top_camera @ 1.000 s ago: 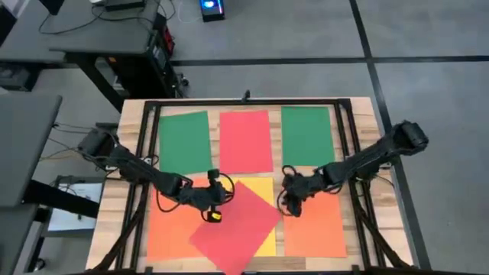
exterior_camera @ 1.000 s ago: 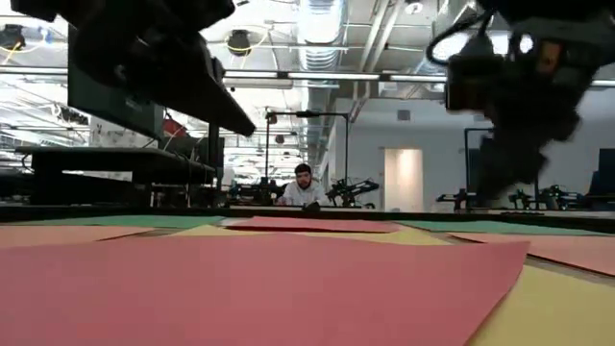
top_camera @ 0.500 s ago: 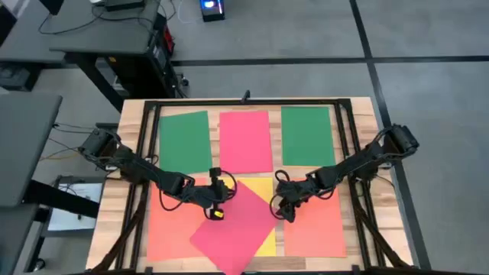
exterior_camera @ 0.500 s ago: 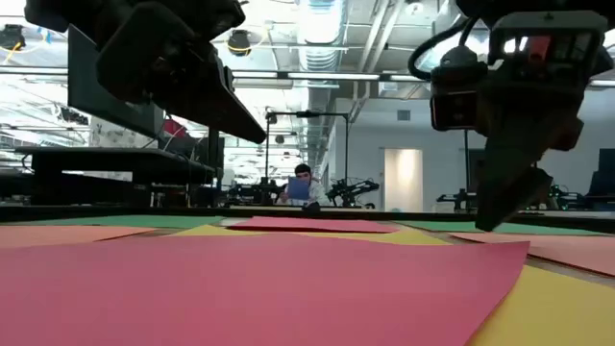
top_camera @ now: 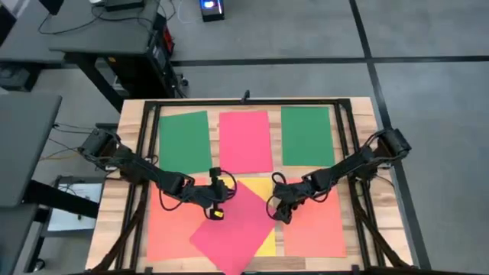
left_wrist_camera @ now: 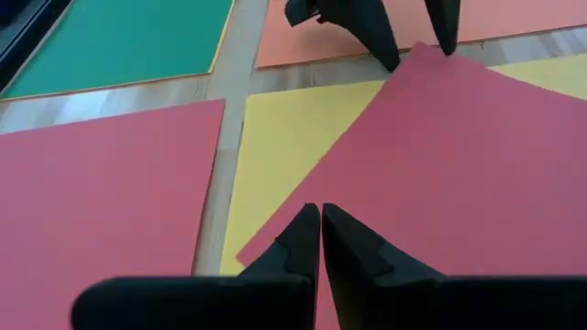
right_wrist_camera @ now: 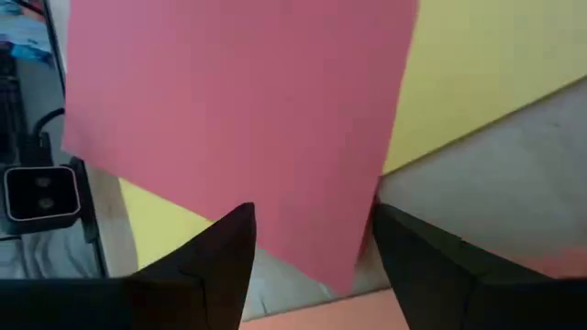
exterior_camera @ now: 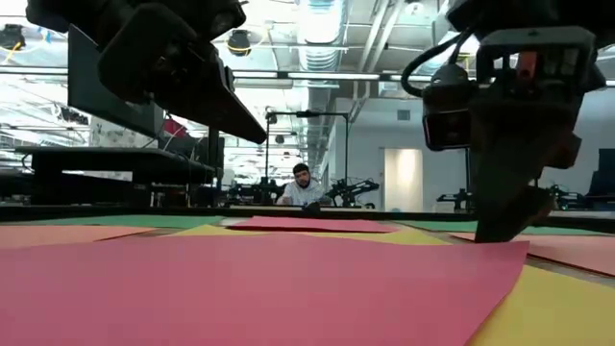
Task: Organize paper
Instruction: Stack the pink paper on top of the pink paper
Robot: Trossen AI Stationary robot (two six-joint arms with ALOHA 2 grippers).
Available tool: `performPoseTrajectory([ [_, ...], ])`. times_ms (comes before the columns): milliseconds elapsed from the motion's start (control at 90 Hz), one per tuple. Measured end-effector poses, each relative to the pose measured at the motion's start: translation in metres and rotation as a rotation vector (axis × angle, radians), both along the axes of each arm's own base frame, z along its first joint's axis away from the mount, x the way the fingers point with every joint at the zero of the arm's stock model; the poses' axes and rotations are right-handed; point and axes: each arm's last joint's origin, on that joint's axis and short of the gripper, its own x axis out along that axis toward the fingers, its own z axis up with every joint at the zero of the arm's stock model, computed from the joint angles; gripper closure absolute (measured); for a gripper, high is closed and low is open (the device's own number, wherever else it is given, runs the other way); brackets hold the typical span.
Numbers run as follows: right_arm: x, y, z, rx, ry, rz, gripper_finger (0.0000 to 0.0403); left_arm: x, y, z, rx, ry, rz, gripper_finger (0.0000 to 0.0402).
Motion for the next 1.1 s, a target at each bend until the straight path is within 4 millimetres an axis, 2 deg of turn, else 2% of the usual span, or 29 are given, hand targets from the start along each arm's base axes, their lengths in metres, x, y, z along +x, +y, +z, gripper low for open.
performPoseTrajectory([
  [244, -0.0013, 0.0015, -0.0004, 0.067, 0.039, 0.019, 0.0202, 0.0, 0.0, -0.0001, -0.001, 0.001, 0.001, 0.0402],
  [544, -0.0034, 0.002, -0.002, 0.099, 0.075, 0.037, 0.0246, 0.0, 0.0, -0.0001, -0.001, 0.001, 0.001, 0.0402],
  [1022, -0.0046, 0.0021, -0.0038, 0.087, 0.074, 0.055, 0.039, 0.0001, 0.0, 0.0002, -0.001, 0.0, 0.001, 0.0402],
  [1100, -0.0044, 0.0024, -0.0022, 0.088, 0.064, 0.062, 0.0399, 0.0001, 0.0, 0.0002, -0.001, 0.0, 0.001, 0.0402],
])
